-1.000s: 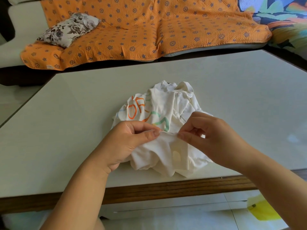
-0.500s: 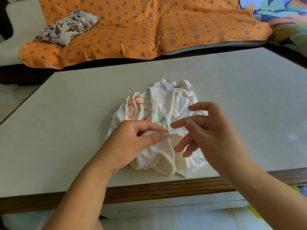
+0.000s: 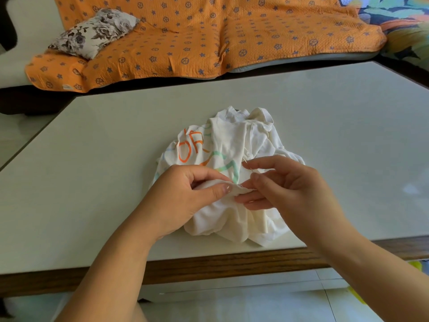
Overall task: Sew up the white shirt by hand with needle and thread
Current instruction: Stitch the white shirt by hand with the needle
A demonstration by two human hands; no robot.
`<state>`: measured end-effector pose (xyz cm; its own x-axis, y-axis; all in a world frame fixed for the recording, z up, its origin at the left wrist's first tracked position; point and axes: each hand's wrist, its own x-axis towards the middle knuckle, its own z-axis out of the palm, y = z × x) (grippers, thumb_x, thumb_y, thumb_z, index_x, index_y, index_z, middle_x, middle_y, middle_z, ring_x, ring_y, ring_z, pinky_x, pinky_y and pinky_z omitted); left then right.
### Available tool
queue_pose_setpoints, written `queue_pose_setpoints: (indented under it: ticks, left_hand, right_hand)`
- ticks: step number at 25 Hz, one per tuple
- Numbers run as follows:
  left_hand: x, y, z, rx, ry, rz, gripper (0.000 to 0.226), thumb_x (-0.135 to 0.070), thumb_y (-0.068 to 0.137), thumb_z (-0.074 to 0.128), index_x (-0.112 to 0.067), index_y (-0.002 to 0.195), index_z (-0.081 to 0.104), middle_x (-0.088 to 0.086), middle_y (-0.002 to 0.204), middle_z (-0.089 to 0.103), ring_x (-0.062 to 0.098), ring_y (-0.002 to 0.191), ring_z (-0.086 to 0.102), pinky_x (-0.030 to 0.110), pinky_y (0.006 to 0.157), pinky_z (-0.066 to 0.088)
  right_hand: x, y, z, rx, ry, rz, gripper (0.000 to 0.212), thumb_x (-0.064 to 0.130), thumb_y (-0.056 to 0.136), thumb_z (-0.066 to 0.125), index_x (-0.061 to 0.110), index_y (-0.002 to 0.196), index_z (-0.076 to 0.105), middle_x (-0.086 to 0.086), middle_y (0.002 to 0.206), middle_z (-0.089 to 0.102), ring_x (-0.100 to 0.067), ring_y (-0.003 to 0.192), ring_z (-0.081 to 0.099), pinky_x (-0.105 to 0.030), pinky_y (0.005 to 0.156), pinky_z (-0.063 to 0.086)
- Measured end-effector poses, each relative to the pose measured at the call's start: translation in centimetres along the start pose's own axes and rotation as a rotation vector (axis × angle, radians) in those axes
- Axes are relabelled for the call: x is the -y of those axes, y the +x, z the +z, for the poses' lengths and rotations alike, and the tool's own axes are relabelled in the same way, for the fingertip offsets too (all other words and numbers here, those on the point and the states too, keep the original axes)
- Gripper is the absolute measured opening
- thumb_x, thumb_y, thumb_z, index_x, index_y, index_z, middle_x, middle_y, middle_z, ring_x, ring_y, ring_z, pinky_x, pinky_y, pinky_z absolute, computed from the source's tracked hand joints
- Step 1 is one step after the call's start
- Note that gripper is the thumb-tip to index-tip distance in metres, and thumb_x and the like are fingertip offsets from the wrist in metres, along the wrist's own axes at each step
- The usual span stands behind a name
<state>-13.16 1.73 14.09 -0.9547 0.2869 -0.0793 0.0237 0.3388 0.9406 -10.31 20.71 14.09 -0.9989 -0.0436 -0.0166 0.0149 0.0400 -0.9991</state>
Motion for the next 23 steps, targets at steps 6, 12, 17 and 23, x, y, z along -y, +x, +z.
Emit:
queue_pose_setpoints:
  ticks: [6, 12, 17, 23]
  left_hand:
    - [0.27, 0.1, -0.27, -0.011, -0.126, -0.004, 0.016, -0.034, 0.071, 0.078, -0.031, 0.087, 0.079, -0.004, 0.091, 0.076, 0.007, 0.091, 0.069, 0.025, 0.085, 0.051]
    - [0.28, 0.14, -0.13, -0.033, -0.148, 0.024, 0.014, -0.031, 0.069, 0.072, -0.033, 0.081, 0.078, -0.005, 0.089, 0.076, 0.005, 0.089, 0.069, 0.023, 0.085, 0.048]
    - [0.44, 0.28, 0.04, -0.051, -0.12, 0.054, 0.015, -0.035, 0.067, 0.07, -0.036, 0.079, 0.078, -0.007, 0.089, 0.076, 0.003, 0.089, 0.068, 0.018, 0.083, 0.048]
    - [0.59, 0.4, 0.0, -0.04, -0.107, 0.051, 0.017, -0.039, 0.065, 0.07, -0.036, 0.08, 0.077, -0.008, 0.089, 0.076, 0.002, 0.088, 0.068, 0.018, 0.082, 0.048]
  right_hand:
    - [0.09, -0.14, -0.3, 0.02, -0.126, 0.023, 0.022, 0.0, 0.092, 0.057, 0.014, 0.093, 0.074, -0.001, 0.077, 0.076, -0.011, 0.073, 0.074, -0.024, 0.07, 0.06]
    - [0.39, -0.54, -0.39, 0.07, -0.242, -0.004, 0.022, 0.005, 0.091, 0.061, 0.022, 0.09, 0.075, 0.004, 0.072, 0.076, -0.007, 0.07, 0.073, -0.021, 0.074, 0.058]
    - [0.41, -0.49, -0.52, 0.078, -0.286, 0.008, 0.023, 0.006, 0.09, 0.06, 0.024, 0.089, 0.075, 0.005, 0.071, 0.075, -0.005, 0.067, 0.072, -0.016, 0.07, 0.056]
    - [0.14, -0.35, -0.57, 0.104, -0.282, 0.008, 0.025, 0.006, 0.089, 0.06, 0.025, 0.088, 0.076, 0.003, 0.072, 0.076, -0.01, 0.072, 0.074, -0.025, 0.077, 0.059]
